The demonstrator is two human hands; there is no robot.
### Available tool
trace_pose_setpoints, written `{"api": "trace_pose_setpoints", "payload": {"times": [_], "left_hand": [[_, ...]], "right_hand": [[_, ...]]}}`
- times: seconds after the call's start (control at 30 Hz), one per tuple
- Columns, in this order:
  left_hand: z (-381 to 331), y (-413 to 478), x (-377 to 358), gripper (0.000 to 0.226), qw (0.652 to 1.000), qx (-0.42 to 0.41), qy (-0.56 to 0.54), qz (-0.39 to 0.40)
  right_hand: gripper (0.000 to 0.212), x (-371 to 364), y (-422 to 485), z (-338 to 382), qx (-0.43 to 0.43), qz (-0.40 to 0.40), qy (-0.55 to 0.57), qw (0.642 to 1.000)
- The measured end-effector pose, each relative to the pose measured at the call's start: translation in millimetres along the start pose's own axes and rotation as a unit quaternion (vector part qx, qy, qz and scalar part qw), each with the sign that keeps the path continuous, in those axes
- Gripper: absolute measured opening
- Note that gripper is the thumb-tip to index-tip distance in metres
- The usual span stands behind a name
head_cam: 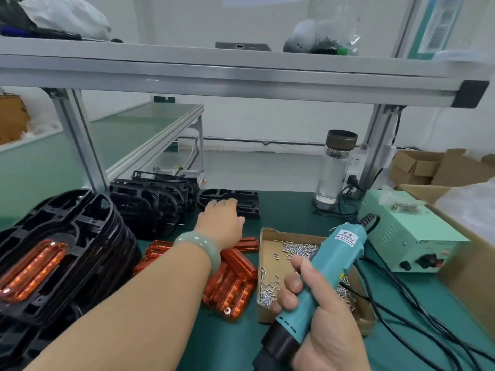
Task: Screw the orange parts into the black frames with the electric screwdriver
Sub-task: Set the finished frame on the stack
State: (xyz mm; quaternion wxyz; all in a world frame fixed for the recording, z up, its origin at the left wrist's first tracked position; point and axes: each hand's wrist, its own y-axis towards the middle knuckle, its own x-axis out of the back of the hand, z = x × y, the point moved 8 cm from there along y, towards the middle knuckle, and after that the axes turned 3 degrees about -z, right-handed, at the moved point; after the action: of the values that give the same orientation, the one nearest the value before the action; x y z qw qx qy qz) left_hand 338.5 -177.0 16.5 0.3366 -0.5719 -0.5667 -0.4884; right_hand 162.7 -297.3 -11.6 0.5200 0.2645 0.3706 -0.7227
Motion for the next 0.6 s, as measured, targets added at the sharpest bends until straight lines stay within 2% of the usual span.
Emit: {"api": "trace_pose_setpoints", "payload": {"times": [0.1,0.27,0.37,0.43,0.53,0.6], "left_hand": [[4,15,-16,0.054,0.998,0.011,0.032,0.047],[11,24,-36,0.059,0.988,0.022,0.09,0.126],[8,22,-29,0.058,0.98,-0.012,0.172,0.097],[3,17,-22,0.05,0.977,-0.031,0.197,0.076],[0,14,-10,0.037,0.984,-0.035,0.168,0.038],[1,12,-8,0.039,0.99,-0.036,0.133,0.038]], "right_hand": [[0.033,2,2,-1,-0.01,-0.009,0.015,1.0],[0.047,5,4,-2,-0.013,-0.024,0.001,1.0],[0.047,3,5,-3,-0.02,-0.017,-0.005,1.0],[0.056,3,4,-4,-0.019,-0.016,-0.004,1.0],[0.055,2,1,-3,-0.012,-0.014,0.0,1.0],[0.051,-1,-1,-3,-0.013,-0.009,0.004,1.0]]}}
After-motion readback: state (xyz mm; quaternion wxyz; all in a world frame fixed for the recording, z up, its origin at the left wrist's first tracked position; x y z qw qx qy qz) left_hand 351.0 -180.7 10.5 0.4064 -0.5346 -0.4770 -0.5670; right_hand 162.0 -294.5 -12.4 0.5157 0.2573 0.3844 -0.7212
